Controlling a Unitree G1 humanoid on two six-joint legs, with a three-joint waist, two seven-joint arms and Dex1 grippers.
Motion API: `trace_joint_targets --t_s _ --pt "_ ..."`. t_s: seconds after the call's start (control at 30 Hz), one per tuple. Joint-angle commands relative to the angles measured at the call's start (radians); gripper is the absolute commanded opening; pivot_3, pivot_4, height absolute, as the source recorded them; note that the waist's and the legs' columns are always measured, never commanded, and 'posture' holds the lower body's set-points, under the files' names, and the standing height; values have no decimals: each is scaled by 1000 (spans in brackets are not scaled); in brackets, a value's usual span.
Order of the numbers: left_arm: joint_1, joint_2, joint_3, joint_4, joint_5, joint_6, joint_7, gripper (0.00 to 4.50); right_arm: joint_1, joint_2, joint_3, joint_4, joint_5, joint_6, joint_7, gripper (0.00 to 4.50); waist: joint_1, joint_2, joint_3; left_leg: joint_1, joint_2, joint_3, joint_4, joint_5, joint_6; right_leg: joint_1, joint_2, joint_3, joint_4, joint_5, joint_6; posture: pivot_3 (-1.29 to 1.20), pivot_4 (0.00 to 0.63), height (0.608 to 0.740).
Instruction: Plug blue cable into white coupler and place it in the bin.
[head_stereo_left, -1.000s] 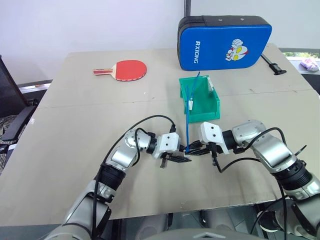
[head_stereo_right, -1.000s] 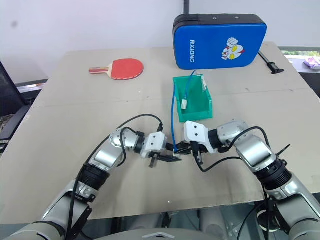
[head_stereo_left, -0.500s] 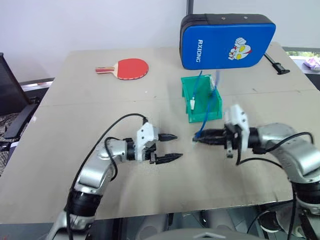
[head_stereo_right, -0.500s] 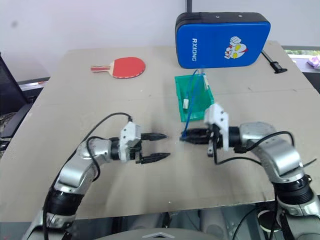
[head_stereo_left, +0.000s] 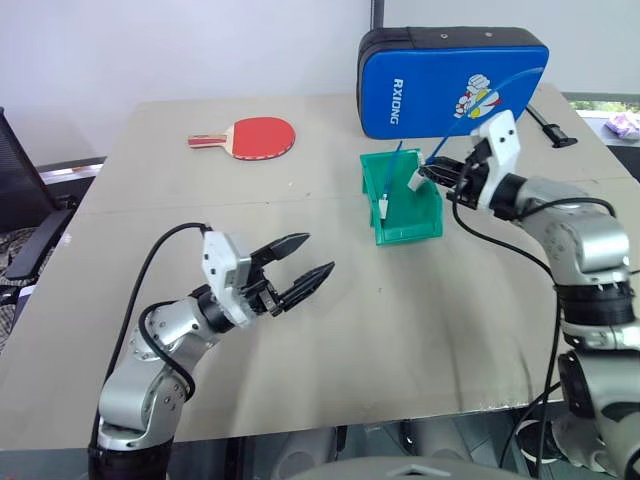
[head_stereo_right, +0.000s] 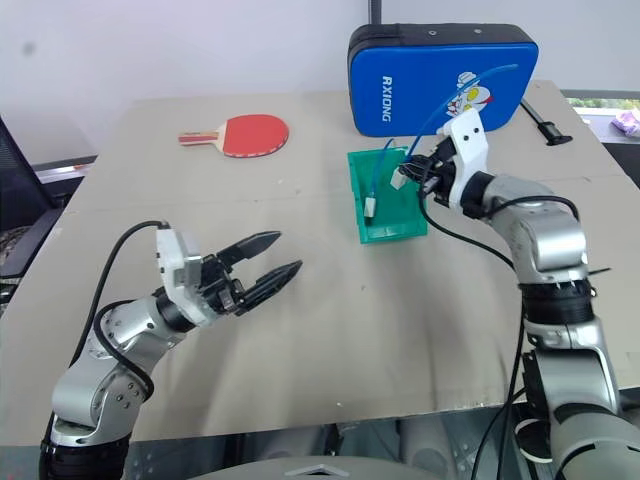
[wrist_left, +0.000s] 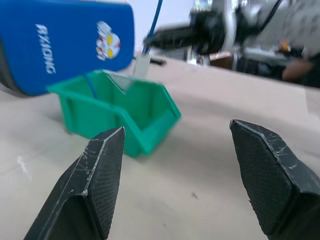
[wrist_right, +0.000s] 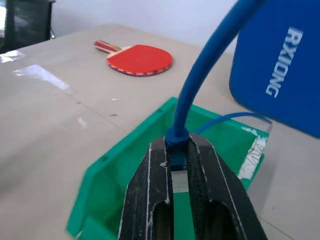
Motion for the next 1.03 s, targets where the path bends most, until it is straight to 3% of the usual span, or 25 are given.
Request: trace_joint_targets --t_s 0.03,0.1,0.17,0.23,0.3,0.5,0.53,0.63,0.87,1.03 --pt "21 -3 15 -66 -36 -5 36 3525 -45 2 25 124 -55 -69 31 1201 2 0 0 0 0 0 -1 0 0 0 0 0 0 0 0 0 150 729" --pt "30 -2 13 -74 -39 -7 50 3525 -42 1 32 169 -84 -110 36 1818 4 0 0 0 0 -1 -1 0 0 0 0 -1 0 0 0 0 150 729" --pt "40 0 12 -81 -41 -7 60 3525 -28 -7 25 153 -84 -126 52 2832 4 0 0 -1 0 -1 -1 0 0 0 0 -1 0 0 0 0 150 729" --pt "51 3 11 -87 -41 -8 67 3525 0 -18 -6 89 -59 -107 58 3811 2 1 0 0 0 -1 -1 0 0 0 0 -1 0 0 0 0 150 729" --pt "61 3 7 -90 -40 -10 68 3525 86 -61 -56 -51 0 -92 105 4449 2 1 1 0 0 -1 -1 0 0 0 0 -1 0 0 0 0 150 729" --pt "64 32 15 -44 -31 2 68 3525 406 -249 -282 -364 153 -40 215 4449 27 2 1 -2 0 -2 -1 0 0 0 -1 -3 -1 0 0 0 150 729" --pt "69 43 18 -36 -21 -3 60 3780 476 -284 -303 -409 148 -55 238 4496 27 2 2 -1 0 -1 -1 0 0 0 -1 -2 -1 0 0 0 150 729" --pt "89 78 35 -9 -38 17 32 4425 644 -294 -404 -512 138 -85 196 4500 23 2 1 2 2 0 -1 -2 4 3 1 -2 -1 -1 0 0 150 729" --pt "160 188 71 104 -1 44 -22 4425 1093 -296 -602 -641 95 -219 288 4500 27 3 2 4 3 3 0 -3 5 5 1 -2 -1 -1 1 0 150 729" --pt "159 214 78 126 -14 52 -58 4425 1174 -263 -606 -619 63 -279 257 4500 24 0 4 9 4 5 0 -4 6 9 0 -1 -1 -3 5 0 150 729"
